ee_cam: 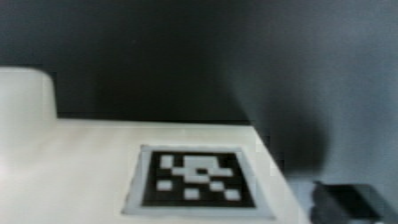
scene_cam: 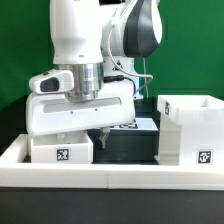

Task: Assemble drawer

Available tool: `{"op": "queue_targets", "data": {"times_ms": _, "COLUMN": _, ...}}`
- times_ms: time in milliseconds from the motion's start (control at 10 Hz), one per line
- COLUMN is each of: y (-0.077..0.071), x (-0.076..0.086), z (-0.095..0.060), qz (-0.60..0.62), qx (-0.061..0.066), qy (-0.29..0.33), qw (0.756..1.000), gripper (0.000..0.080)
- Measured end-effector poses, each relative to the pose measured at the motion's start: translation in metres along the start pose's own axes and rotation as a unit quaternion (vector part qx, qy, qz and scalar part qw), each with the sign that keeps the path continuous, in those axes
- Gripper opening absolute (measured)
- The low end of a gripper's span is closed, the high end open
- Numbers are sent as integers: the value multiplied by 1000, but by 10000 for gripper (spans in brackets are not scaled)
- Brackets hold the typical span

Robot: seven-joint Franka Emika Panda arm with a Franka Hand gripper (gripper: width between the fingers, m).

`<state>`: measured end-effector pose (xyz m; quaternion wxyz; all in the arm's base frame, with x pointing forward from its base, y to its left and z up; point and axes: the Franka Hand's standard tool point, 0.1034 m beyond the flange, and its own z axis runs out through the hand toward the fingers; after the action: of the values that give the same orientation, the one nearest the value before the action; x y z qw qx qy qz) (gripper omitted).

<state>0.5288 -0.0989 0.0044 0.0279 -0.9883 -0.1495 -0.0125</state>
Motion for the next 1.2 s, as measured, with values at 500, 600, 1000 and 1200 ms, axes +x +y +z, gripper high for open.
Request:
{"op": "queue_targets", "data": {"times_ms": 500, "y": 0, "x": 1, "z": -1, "qz": 0, "qx": -1, "qy": 1, "qw": 1000, "gripper": 42}}
{"op": "queue_targets", "data": {"times_ms": 600, "y": 0, "x": 1, "z": -1, "qz": 0, "qx": -1, "qy": 1, "qw": 1000, "gripper": 42}}
{"op": "queue_targets", "data": {"times_ms": 1000, "y": -7, "x": 2, "z": -5, "qz": -12, "qx": -2, "qy": 2, "qw": 1000, "gripper": 42}}
{"op": "queue_targets", "data": {"times_ms": 1200, "y": -20, "x": 8, "z": -10, "qz": -69, "qx": 6, "qy": -3, "qw": 998, "gripper": 42}}
